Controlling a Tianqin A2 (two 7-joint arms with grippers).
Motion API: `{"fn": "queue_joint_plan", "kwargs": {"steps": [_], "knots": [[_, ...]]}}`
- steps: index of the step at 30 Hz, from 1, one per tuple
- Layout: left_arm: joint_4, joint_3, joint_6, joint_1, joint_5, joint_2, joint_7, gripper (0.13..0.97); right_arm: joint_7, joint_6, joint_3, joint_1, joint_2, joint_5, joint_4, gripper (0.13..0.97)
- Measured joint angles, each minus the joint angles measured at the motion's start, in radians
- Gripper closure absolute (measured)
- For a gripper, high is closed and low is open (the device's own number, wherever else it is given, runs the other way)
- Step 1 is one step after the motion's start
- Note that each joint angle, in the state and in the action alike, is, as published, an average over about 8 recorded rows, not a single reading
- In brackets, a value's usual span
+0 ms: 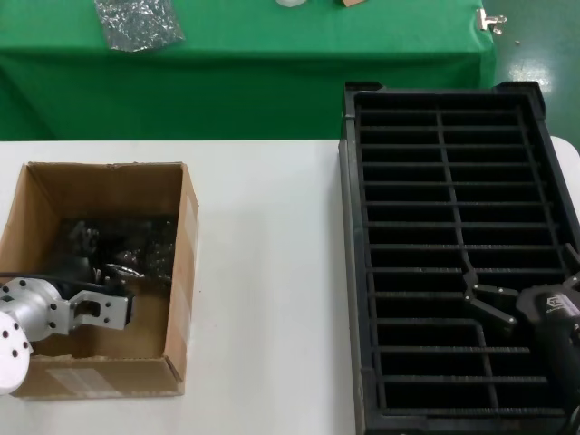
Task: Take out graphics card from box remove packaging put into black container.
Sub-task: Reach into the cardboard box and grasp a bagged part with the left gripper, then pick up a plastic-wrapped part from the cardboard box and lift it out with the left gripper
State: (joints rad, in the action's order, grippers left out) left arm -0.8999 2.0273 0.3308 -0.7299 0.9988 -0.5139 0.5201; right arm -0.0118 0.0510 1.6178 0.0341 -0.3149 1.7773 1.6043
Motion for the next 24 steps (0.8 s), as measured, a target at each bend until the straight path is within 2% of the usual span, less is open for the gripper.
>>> {"fn": "queue_joint_plan", "kwargs": {"steps": [3,12,19,24], "knots": [[-0.022,-0.010,0.008,0.009,-0.018,-0.005,-0.018,0.797,0.000,0.000,0.000,0.000,0.000,0.000,0.000,0.129],[-0.087,-0.041,0.015,0.036,-0.052,-0.017,-0.049,0.910,0.000,0.000,0.000,0.000,0.000,0.000,0.000,0.129],[-0.167,-0.079,0.016,0.068,-0.079,-0.029,-0.074,0.944,0.000,0.000,0.000,0.000,0.000,0.000,0.000,0.129],[-0.262,-0.127,0.025,0.111,-0.103,-0.042,-0.101,0.956,0.000,0.000,0.000,0.000,0.000,0.000,0.000,0.129]]}}
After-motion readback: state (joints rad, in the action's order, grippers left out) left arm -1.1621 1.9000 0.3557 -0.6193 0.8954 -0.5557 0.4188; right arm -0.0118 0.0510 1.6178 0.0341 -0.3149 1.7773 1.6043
